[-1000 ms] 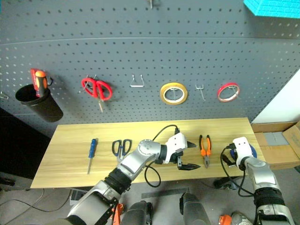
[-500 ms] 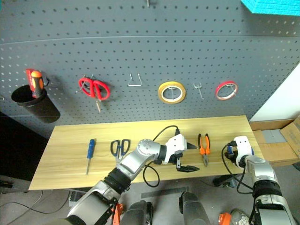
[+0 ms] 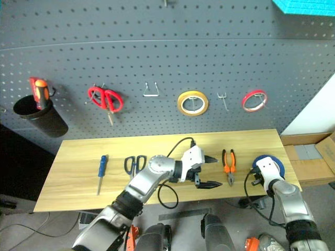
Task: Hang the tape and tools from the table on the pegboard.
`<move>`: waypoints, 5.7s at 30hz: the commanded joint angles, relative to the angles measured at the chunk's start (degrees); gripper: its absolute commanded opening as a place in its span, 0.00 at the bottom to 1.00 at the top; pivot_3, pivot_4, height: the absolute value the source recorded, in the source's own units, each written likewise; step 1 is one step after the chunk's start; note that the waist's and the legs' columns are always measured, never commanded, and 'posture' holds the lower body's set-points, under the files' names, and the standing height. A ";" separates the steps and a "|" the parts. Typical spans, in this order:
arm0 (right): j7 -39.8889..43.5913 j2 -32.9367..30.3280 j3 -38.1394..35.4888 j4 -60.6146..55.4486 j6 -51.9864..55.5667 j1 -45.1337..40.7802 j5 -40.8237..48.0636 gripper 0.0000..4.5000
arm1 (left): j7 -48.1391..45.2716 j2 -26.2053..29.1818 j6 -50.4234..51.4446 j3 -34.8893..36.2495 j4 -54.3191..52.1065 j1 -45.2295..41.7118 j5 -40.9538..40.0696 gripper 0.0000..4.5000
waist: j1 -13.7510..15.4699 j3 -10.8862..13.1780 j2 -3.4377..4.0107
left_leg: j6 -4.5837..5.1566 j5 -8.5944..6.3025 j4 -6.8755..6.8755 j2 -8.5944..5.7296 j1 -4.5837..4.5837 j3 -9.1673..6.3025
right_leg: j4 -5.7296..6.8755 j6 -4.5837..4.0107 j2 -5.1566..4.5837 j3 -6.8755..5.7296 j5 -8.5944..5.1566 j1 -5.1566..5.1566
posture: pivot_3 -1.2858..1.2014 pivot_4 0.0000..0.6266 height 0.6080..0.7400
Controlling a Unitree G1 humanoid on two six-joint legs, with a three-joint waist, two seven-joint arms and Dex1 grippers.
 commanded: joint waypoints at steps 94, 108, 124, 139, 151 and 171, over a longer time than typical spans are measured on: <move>3.73 12.83 6.96 1.41 -3.12 -22.79 3.52 0.97 | 30.91 2.95 21.83 19.72 -32.28 10.95 -15.84 1.00 | 2.00 -5.84 -1.07 | 0.01 0.12 0.81 -0.10 0.71 -0.12 | 0.69 -0.34 0.52 0.06 0.23 0.71 | 0.53 0.18 1.00; -6.78 17.43 0.51 -3.01 36.37 -18.01 5.01 1.00 | 18.16 21.10 4.40 5.00 -26.36 27.41 -1.23 1.00 | 1.51 -0.70 -0.24 | 0.02 0.12 0.84 0.14 0.67 -0.24 | 0.78 -0.87 0.54 0.22 -0.11 0.43 | 0.50 0.43 1.00; -12.63 17.60 -3.66 22.20 34.83 -32.86 6.06 1.00 | 18.90 20.07 6.44 8.75 -27.99 26.72 -2.25 1.00 | 0.72 1.84 -0.53 | 0.72 -0.31 0.73 -0.01 -0.79 -0.33 | 0.72 -0.59 -0.17 0.15 0.06 -0.78 | 0.52 0.50 1.00; -6.39 15.18 1.86 26.34 27.45 -36.78 5.11 0.62 | 20.17 18.33 7.41 9.16 -29.57 27.55 -2.51 1.00 | 0.49 2.09 -0.70 | 0.71 -0.29 0.83 0.02 -0.59 -0.25 | 0.73 -0.21 0.01 0.12 -0.09 -0.61 | 0.53 0.46 1.00; 4.53 17.70 7.87 -22.50 18.39 -24.06 14.28 0.62 | 28.46 11.94 14.97 18.19 -49.01 42.83 -13.12 1.00 | 0.69 2.02 -0.65 | 0.61 -0.31 0.83 0.01 -1.41 -0.68 | 0.73 -0.44 -0.19 -0.01 0.10 -1.28 | 0.53 0.32 1.00; -9.17 37.26 8.02 8.31 -26.73 -54.97 6.75 0.62 | 35.01 12.50 15.38 31.59 -33.12 13.51 -13.21 1.00 | 2.94 1.16 -1.22 | -0.32 0.54 0.90 -0.02 -1.49 -0.82 | 0.81 -0.69 0.18 -0.41 0.83 -1.24 | 0.57 0.31 1.00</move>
